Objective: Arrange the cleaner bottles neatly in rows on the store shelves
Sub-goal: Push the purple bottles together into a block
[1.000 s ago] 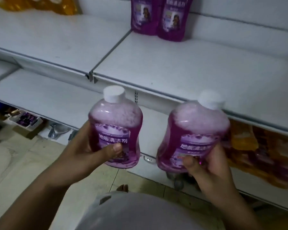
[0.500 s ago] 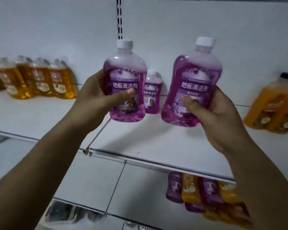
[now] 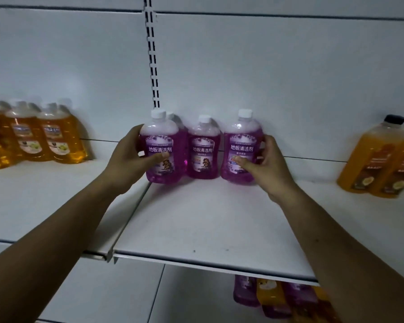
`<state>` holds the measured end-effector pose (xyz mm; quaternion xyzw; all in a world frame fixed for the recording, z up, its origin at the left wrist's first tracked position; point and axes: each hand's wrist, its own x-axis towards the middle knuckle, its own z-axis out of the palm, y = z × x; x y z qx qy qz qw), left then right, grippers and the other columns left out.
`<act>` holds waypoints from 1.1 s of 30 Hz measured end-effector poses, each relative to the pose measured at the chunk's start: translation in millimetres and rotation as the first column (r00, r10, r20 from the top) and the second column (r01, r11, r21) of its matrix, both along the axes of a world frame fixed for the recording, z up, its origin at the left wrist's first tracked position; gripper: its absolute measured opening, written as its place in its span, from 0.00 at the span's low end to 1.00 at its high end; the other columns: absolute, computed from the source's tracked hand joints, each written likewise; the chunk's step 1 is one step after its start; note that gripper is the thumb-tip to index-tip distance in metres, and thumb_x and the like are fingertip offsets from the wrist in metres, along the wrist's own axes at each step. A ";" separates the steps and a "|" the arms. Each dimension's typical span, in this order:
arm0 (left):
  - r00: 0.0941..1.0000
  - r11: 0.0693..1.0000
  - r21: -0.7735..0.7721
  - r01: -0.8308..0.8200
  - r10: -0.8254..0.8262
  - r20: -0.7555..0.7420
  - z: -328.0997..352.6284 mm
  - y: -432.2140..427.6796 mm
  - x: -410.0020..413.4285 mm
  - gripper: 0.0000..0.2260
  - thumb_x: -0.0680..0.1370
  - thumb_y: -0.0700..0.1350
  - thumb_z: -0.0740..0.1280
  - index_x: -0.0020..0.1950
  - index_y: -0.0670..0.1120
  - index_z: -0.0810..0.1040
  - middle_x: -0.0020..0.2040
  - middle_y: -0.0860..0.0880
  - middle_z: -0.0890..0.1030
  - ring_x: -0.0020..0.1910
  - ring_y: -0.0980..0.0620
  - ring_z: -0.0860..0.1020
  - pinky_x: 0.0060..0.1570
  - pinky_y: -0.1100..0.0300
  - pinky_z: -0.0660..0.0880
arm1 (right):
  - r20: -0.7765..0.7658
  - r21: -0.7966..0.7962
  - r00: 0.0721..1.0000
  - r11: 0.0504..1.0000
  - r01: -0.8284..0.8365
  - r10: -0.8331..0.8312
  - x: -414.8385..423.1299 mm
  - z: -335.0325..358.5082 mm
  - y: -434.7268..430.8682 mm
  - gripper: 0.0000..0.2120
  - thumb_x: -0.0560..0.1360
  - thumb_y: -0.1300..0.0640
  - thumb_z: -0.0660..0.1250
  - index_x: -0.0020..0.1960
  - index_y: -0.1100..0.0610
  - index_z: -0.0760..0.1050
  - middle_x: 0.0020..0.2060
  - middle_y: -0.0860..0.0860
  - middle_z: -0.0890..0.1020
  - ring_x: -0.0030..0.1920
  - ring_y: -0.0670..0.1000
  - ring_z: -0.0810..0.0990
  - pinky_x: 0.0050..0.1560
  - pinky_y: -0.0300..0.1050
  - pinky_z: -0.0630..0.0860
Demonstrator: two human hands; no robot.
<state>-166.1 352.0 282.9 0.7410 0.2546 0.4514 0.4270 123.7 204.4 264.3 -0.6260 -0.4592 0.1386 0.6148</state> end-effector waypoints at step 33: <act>0.908 0.760 0.622 -0.190 0.377 -0.183 21.5 -42.9 -18.1 0.41 0.76 0.64 0.72 0.82 0.49 0.61 0.79 0.47 0.69 0.77 0.47 0.67 0.75 0.45 0.68 | 0.489 0.015 0.843 0.968 0.250 -0.225 -22.7 33.8 -54.8 0.37 0.72 0.41 0.78 0.74 0.50 0.66 0.66 0.51 0.75 0.64 0.51 0.76 0.63 0.53 0.78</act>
